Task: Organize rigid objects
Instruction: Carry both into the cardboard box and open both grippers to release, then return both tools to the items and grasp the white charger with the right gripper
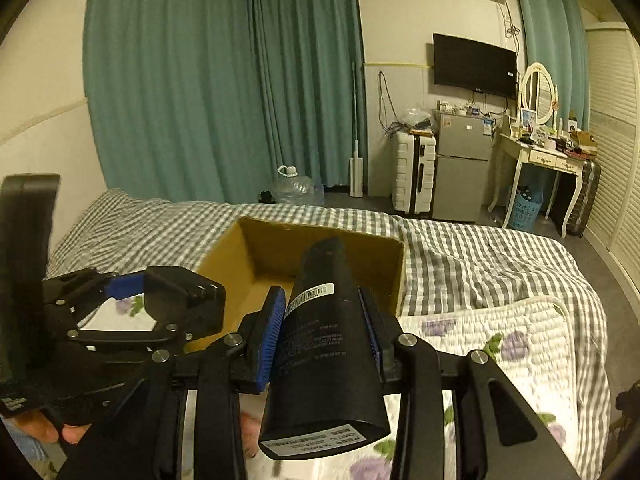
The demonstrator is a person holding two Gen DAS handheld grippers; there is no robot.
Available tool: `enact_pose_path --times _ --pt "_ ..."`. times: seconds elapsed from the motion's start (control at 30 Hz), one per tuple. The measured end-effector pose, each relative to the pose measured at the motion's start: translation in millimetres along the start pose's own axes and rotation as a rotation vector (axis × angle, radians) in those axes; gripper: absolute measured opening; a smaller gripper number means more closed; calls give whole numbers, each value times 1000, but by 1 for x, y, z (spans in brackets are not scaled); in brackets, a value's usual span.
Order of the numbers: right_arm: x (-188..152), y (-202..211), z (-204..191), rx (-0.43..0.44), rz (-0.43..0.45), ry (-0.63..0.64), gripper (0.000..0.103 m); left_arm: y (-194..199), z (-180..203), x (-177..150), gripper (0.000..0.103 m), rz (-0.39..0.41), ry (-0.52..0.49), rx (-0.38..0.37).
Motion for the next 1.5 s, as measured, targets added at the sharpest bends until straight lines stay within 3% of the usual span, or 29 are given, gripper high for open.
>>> enact_pose_path --times 0.23,0.43,0.63,1.0,1.13,1.27,1.5 --pt "-10 -38 18 -5 -62 20 36 -66 5 -4 68 -62 -20 -15" --pt "-11 -49 23 -4 -68 41 36 -90 4 -11 68 -119 -10 5" --pt "-6 -57 24 -1 -69 33 36 -64 -4 3 70 -9 -14 48" --pt "-5 -98 13 27 -58 49 36 -44 -15 -5 70 8 -22 55" --pt "-14 -110 10 35 -113 51 38 -47 -17 -12 70 2 -18 48" --pt "-8 -91 18 20 -75 19 61 -42 -19 -16 70 8 -12 60" --pt "-8 -22 33 -24 19 -26 68 -12 -22 -26 70 19 44 57"
Point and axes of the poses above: each gripper's, at about its wrist camera, not at the fingertips, and y roughly against the way its jaws point, z to its right, x to its top, the point moved 4 cm from there along -y, roughly the way its jaws point, and after that the axes turned 6 degrees about y, right-handed, at the moved point
